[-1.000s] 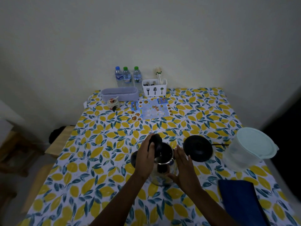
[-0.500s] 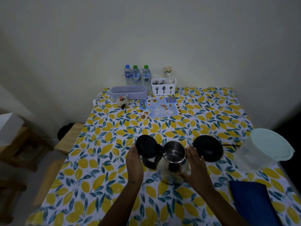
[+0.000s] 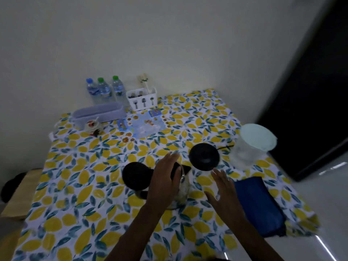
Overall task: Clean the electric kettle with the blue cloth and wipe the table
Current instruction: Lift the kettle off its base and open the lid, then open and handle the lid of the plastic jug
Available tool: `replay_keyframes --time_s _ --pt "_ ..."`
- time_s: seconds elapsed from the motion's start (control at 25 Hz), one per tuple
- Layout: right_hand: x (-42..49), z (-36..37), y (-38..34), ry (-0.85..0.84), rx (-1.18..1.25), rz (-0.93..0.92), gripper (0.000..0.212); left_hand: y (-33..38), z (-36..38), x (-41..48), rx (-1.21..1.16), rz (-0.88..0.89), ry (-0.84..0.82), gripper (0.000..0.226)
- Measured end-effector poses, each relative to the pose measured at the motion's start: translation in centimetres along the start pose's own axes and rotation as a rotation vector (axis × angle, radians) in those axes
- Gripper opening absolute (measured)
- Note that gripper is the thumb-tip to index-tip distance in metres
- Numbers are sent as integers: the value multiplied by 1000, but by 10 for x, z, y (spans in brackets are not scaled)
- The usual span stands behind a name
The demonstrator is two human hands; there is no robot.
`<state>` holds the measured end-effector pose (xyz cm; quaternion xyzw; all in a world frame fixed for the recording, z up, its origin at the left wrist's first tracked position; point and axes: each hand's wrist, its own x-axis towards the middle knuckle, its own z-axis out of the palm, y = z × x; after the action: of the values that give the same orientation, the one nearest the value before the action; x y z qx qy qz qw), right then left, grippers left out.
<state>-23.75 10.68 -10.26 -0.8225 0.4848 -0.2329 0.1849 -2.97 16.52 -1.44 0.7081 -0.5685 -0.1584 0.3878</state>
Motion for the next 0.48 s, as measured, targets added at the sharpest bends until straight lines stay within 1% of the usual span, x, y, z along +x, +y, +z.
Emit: replay_keyframes --time_s 0.12,0.24,0.36,0.48 --pt "-1 -22 32 53 22 124 68 15 50 19 34 103 -147 46" --pt "3 -46 75 115 54 235 64 34 101 45 58 237 -247 46" --pt "13 -67 125 169 72 326 60 64 144 72 74 303 -310 48" --pt "28 -84 181 231 58 342 55 93 185 102 125 366 -324 50"
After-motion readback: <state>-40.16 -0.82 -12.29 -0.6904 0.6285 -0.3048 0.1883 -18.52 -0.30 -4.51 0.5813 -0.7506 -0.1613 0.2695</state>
